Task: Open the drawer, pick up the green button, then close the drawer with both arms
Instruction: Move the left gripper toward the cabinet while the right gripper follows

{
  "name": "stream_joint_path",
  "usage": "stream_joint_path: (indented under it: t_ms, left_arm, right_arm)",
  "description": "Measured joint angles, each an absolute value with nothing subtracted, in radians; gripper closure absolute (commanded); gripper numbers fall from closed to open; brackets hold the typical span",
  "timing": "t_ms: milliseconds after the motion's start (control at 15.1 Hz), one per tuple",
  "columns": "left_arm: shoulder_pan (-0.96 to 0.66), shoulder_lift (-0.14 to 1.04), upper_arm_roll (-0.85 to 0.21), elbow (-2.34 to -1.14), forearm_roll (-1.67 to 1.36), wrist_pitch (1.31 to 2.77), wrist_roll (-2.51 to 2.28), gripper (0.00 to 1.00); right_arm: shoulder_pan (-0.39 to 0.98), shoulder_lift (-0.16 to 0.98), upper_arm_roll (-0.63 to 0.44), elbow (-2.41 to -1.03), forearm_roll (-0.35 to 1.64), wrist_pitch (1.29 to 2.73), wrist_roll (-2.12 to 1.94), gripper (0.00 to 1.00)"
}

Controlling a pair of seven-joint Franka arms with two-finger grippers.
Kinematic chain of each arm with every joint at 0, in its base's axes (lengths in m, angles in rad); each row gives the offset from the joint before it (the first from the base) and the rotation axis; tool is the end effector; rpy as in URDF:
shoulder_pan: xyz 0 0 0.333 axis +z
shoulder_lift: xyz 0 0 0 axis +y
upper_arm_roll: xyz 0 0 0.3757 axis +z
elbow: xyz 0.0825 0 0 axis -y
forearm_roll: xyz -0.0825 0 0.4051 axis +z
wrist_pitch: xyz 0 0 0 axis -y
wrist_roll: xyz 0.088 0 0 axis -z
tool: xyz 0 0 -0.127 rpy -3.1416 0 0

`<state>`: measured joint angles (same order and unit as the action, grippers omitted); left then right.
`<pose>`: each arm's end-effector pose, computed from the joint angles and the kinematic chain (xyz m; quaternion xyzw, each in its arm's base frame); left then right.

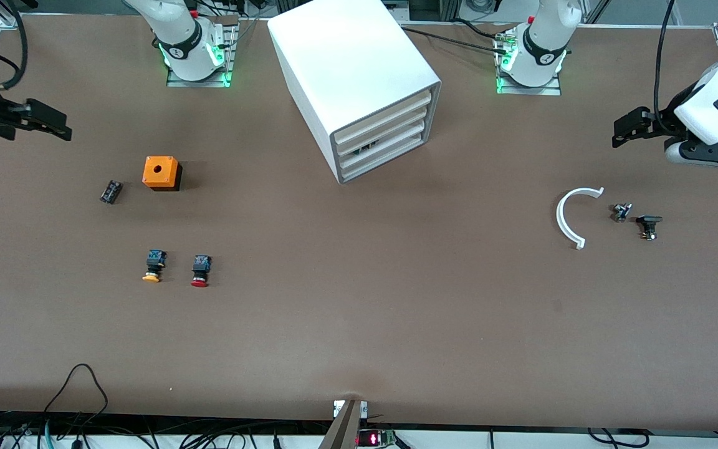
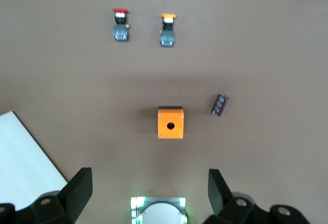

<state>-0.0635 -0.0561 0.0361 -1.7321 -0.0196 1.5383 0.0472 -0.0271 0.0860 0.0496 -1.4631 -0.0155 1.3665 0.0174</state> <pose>0.5423 -0.0169 0.6144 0.9969 -0.0369 -0.0687 0.0115 0.5811 0.0094 0.6507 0.9958 0.0018 -0.0910 0.0074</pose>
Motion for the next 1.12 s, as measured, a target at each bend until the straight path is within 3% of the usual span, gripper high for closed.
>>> stream_joint_path:
  t_ms: [727, 1124]
  left_arm:
    - [-0.099, -0.02, -0.003, -1.714, -0.224, 1.272, 0.047, 0.0]
    - [-0.108, 0.13, -0.031, -1.714, -0.393, 1.367, 0.098, 0.0]
  right_arm:
    - [0.051, 0.289, 0.066, -1.439, 0.071, 1.608, 0.167, 0.0]
    - [0.19, 0.391, 0.069, -1.296, 0.072, 1.622, 0.439, 0.0]
